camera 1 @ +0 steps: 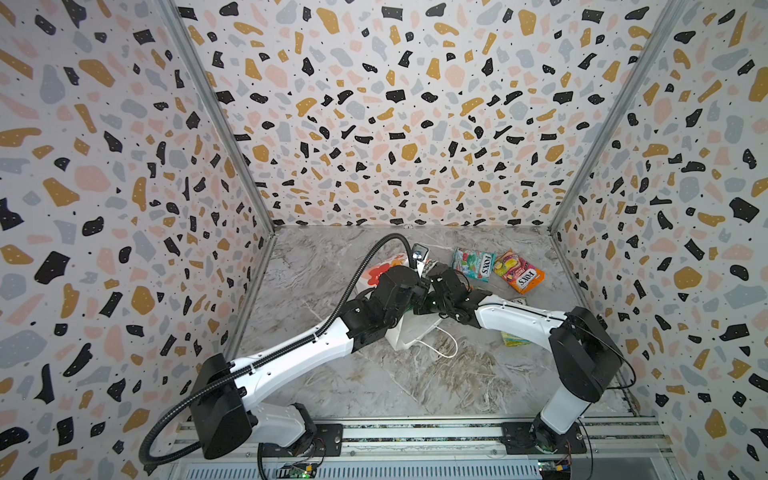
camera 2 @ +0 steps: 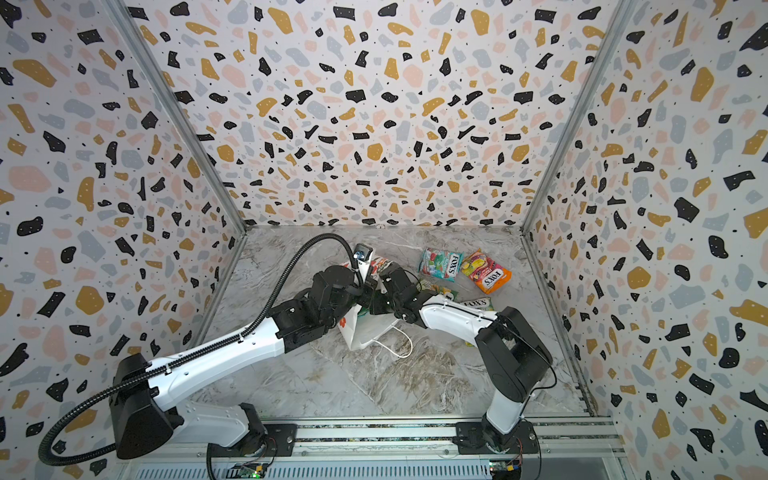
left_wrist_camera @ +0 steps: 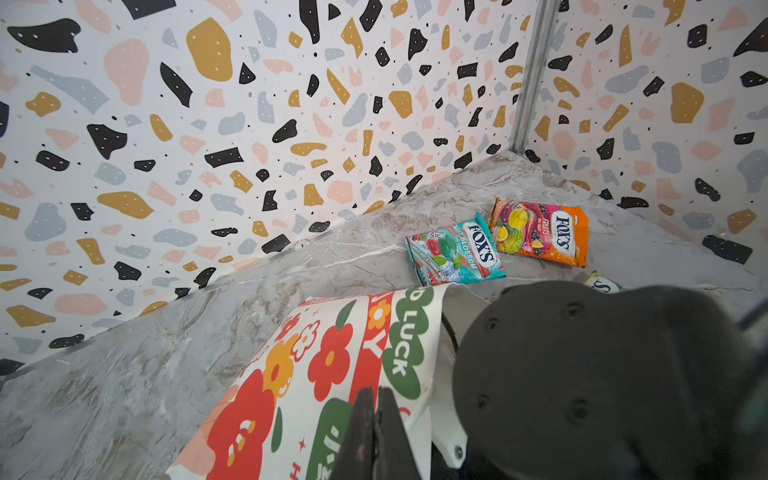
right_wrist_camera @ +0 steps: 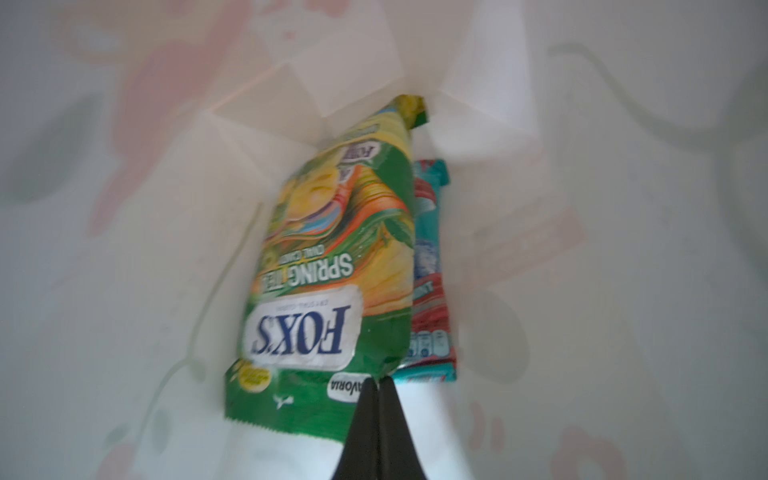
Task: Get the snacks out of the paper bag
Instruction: 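Lift the green pack out of the bag with the right gripper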
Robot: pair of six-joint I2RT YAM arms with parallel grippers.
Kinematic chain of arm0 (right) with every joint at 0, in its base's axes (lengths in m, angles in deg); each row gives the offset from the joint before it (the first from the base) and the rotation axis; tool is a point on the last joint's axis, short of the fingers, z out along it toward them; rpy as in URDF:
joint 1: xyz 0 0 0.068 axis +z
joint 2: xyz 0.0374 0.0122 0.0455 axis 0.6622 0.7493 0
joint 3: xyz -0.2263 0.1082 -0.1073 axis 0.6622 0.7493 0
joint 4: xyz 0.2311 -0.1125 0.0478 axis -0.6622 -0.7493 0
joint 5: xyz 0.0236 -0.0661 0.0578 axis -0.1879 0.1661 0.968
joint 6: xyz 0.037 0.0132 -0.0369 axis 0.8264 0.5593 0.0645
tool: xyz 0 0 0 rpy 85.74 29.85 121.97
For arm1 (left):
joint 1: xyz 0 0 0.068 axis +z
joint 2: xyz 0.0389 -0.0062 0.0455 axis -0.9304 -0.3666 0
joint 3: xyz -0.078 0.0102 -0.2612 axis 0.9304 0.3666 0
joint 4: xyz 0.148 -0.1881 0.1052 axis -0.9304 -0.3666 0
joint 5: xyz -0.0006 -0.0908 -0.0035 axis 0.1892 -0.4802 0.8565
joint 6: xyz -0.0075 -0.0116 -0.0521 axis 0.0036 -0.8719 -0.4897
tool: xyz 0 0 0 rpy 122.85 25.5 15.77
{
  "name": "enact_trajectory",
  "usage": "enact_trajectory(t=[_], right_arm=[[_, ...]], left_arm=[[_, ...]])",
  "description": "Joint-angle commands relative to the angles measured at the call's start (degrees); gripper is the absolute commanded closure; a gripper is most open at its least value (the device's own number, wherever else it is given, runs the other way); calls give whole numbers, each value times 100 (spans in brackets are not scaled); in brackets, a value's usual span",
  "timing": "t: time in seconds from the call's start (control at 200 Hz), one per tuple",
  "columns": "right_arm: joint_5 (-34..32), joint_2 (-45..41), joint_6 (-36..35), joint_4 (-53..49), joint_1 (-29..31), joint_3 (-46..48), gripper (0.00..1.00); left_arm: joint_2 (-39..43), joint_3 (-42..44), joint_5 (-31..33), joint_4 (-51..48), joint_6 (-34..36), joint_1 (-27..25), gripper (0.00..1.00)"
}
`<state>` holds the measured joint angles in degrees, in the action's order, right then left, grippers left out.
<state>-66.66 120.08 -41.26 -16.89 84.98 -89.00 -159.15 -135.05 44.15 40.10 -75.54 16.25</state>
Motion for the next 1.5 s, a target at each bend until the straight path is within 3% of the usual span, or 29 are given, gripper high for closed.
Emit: enact_trajectory(t=[0.0, 0.345, 0.886, 1.292, 1.492], right_arm=[[255, -509, -246, 143, 65, 176, 100], [541, -1739, -531, -204, 70, 618, 100], [677, -3290, -845, -1174, 70, 192, 100], [469, -3703, -1182, -2071, 10, -1174, 100], [403, -3601, -1221, -2264, -402, -1809, 100]], left_arm=[[-1, -96, 268, 107, -106, 14, 100], [38, -71, 642, 116, -76, 21, 100], [115, -92, 939, 23, 83, 38, 100], [334, 49, 1127, -393, 118, 24, 100], [665, 274, 1359, -563, 183, 26, 100]])
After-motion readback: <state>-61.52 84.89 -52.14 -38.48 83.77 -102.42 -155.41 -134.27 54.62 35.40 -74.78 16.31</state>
